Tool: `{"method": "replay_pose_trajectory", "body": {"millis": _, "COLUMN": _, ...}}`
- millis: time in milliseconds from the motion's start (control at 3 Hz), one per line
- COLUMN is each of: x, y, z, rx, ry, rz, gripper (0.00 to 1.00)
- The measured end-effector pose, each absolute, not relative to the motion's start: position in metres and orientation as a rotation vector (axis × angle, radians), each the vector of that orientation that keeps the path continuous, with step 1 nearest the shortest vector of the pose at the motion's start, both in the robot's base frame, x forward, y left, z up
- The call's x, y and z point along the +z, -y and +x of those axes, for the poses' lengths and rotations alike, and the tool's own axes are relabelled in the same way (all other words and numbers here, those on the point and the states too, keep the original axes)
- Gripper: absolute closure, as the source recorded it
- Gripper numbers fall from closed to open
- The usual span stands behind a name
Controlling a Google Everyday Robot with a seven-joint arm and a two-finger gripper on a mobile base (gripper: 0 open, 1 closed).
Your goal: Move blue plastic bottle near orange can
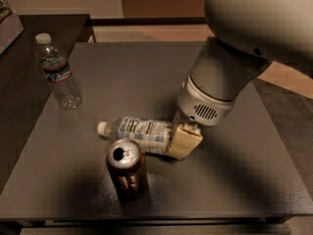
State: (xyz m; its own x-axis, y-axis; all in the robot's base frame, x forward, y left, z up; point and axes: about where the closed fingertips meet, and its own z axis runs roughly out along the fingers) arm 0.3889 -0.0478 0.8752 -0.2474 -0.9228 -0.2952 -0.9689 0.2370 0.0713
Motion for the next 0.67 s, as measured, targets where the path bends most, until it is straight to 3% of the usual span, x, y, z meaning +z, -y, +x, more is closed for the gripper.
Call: {"method": "replay_pose_trajectory", "body": {"millis": 667, "x": 0.8723, "y": 0.0455, "z": 0.3806, "rx": 0.340, "ry": -2.311, "rz": -1.799, "gripper": 0.37}}
